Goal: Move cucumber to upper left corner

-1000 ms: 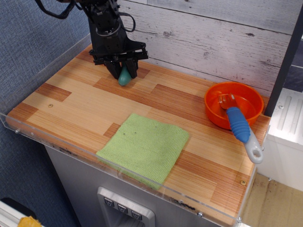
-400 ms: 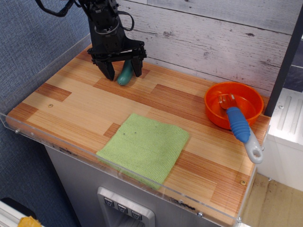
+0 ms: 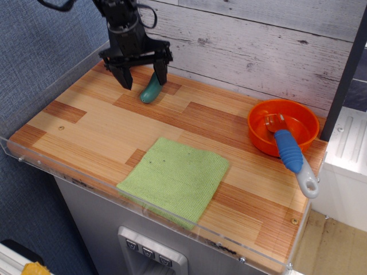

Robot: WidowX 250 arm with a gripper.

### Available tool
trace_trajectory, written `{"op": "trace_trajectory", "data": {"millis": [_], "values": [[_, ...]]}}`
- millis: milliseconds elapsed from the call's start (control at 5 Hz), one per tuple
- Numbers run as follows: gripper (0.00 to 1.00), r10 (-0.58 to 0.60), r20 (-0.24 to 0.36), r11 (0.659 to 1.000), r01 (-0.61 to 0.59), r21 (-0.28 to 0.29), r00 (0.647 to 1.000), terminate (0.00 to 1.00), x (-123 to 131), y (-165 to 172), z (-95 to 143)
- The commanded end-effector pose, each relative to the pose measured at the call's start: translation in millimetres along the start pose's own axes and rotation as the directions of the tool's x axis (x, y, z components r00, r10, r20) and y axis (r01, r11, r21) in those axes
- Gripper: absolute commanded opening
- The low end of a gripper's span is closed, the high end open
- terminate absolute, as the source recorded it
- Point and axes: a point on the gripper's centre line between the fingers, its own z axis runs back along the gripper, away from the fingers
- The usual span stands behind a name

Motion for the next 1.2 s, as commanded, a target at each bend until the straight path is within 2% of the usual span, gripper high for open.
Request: {"op": "trace_trajectory", "data": {"millis": [0,400,600,1000], "values": [[1.0,0.031,0.1,1.0,-0.031,-0.001,0.995,0.0,2.0,-2.9,59.8],[1.0,0.055,0.046,0.998,-0.057,0.042,0.997,0.0,-53.2,10.4,81.4],[1.0,0.07,0.053,0.996,-0.073,0.052,0.996,0.0,-80.8,22.7,86.0],[1.0,0.09,-0.006,0.993,-0.089,0.075,0.996,0.0,-120.1,47.5,86.2]]}}
